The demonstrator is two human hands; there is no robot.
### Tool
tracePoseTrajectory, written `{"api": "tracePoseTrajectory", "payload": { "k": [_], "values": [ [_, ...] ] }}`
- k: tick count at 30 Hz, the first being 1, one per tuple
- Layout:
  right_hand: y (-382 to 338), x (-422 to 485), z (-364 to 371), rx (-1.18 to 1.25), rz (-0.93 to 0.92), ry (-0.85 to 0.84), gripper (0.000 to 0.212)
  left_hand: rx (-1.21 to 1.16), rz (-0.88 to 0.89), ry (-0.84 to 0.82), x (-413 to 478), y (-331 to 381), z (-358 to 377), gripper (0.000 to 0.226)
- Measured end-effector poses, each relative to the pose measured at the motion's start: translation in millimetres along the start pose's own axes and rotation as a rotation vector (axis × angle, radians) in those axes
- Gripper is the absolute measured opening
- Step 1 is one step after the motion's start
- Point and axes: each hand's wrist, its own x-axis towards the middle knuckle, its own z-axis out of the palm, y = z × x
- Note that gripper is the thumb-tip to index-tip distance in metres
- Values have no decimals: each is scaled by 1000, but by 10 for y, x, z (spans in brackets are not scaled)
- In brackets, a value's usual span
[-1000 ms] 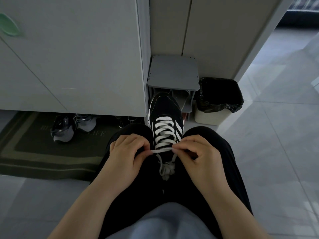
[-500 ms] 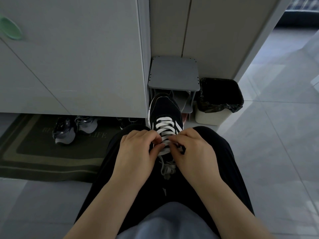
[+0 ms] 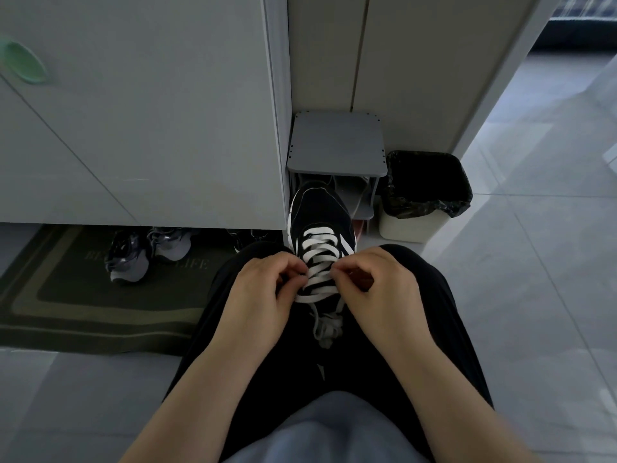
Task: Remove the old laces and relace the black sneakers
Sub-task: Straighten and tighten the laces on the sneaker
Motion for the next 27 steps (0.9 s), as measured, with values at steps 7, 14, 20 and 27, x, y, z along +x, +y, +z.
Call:
{"api": "tracePoseTrajectory", "payload": {
  "k": [7, 14, 20, 27],
  "values": [
    [6, 202, -110, -3, 116, -81, 8, 129, 54, 93, 84, 31, 48, 10],
    [-29, 207, 13, -138, 40, -92, 6, 246, -30, -66, 227, 119, 30, 13],
    [26, 141, -27, -103, 32, -72, 7, -32, -171, -166, 172, -53, -36, 11],
    [-58, 377, -73, -97, 110, -131, 15, 172, -19, 87, 264, 81, 15, 20]
  ]
}}
